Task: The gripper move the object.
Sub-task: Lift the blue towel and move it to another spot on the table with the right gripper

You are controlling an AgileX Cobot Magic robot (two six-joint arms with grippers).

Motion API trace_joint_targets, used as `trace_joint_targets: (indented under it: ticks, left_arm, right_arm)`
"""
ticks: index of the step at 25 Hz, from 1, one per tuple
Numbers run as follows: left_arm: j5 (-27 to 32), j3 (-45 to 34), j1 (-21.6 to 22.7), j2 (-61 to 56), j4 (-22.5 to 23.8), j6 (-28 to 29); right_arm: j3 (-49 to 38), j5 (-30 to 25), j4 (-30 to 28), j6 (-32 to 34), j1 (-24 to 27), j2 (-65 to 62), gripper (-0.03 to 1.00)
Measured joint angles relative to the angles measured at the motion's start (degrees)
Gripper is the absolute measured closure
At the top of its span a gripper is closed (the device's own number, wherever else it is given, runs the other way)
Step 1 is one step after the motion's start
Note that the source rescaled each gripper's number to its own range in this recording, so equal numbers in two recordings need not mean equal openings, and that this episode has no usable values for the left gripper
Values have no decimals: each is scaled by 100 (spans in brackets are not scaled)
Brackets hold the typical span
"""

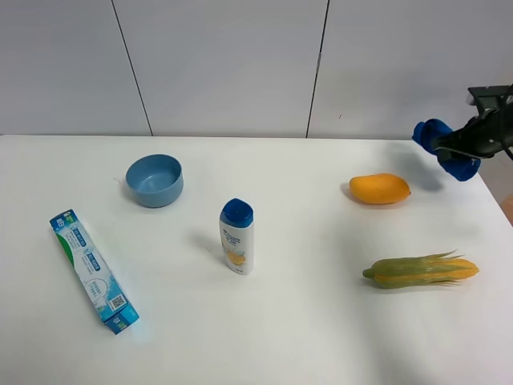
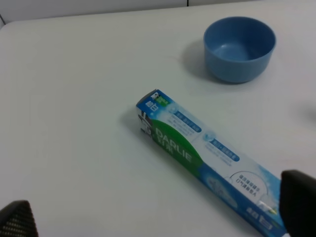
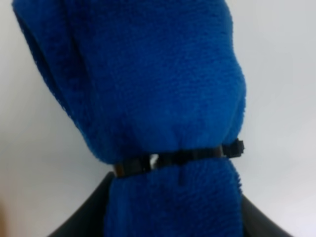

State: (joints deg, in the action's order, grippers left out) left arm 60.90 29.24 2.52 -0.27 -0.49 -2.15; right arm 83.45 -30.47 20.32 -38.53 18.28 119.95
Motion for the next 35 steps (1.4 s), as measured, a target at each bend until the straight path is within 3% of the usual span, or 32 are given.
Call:
trace_joint_targets:
  ticks: [15,16,17,19,20,22,27,35]
  left_arm:
    - [0,0,0,0,0,0]
    - [0,0,0,0,0,0]
    - [0,0,0,0,0,0]
    - [0,0,0,0,0,0]
    - [0,0,0,0,0,0]
    - [0,0,0,0,0,0]
    - [0,0,0,0,0,0]
    - [0,0,0,0,0,0]
  right_arm:
    - [0,-162,-456,26,0,328,97]
    - [0,-199,-456,61,0,328,94]
    - [0,-200,-456,101,0,328,82]
    - [0,-171,-456,317,0,328,40]
    - [0,-158,-463,470,0,328,25]
    - [0,-158,-522,695,0,309,7]
    - [0,-277,-606,804,0,43,-2]
    - [0,-1741,-805,818,0,-1206,-3]
